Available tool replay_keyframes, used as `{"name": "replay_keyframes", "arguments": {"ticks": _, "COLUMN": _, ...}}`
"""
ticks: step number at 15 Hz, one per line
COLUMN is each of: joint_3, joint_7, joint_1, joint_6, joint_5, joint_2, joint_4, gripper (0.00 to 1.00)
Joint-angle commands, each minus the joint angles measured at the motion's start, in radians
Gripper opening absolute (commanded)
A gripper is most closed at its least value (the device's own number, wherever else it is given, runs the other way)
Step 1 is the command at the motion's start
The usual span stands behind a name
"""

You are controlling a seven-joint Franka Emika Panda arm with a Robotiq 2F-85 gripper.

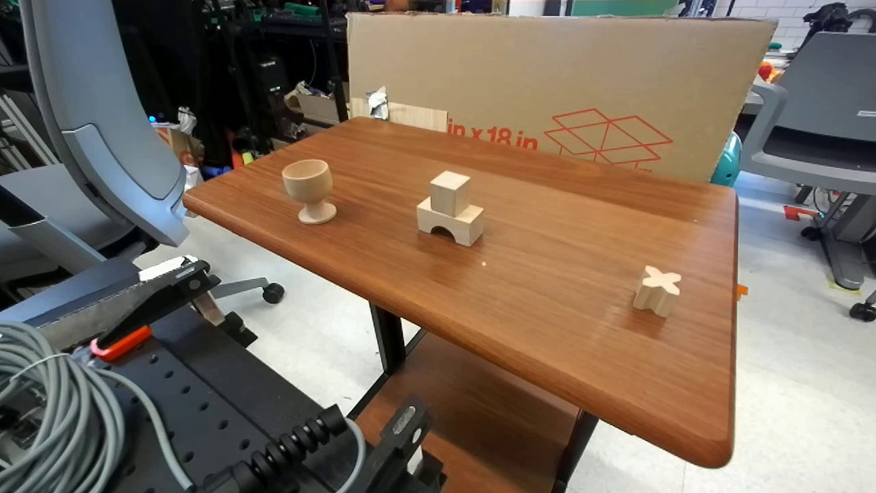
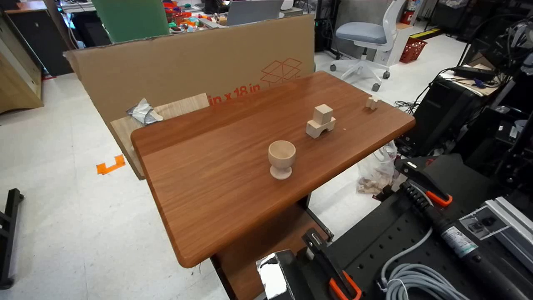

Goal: Remove the wooden cube from the top of the wooden block

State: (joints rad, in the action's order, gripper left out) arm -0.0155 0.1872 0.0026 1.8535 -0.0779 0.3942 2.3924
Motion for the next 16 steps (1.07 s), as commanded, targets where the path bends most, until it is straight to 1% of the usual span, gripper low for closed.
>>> {"name": "replay_keyframes", "arguments": {"ticks": 1, "joint_3": -0.026, "joint_7": -0.041, "joint_1": -0.011, "joint_6": 0.136, "joint_5": 0.017, "joint_2": -0.078, "joint_4": 0.005, "gripper": 1.0}}
{"name": "replay_keyframes", "arguments": {"ticks": 4, "joint_3": -0.035, "joint_7": -0.07, "joint_1": -0.022, "joint_6": 0.326, "joint_5": 0.008, "joint_2": -0.157, "joint_4": 0.033, "gripper": 1.0}}
{"name": "replay_keyframes", "arguments": {"ticks": 8, "joint_3": -0.035, "joint_7": -0.085, "joint_1": -0.029, "joint_6": 0.505, "joint_5": 0.008, "joint_2": -0.264, "joint_4": 0.072, "gripper": 1.0}}
{"name": "replay_keyframes", "arguments": {"ticks": 12, "joint_3": -0.033, "joint_7": -0.104, "joint_1": -0.032, "joint_6": 0.603, "joint_5": 0.011, "joint_2": -0.363, "joint_4": 0.067, "gripper": 1.0}}
{"name": "replay_keyframes", "arguments": {"ticks": 16, "joint_3": -0.031, "joint_7": -0.131, "joint_1": -0.032, "joint_6": 0.652, "joint_5": 0.007, "joint_2": -0.451, "joint_4": 0.036, "gripper": 1.0}}
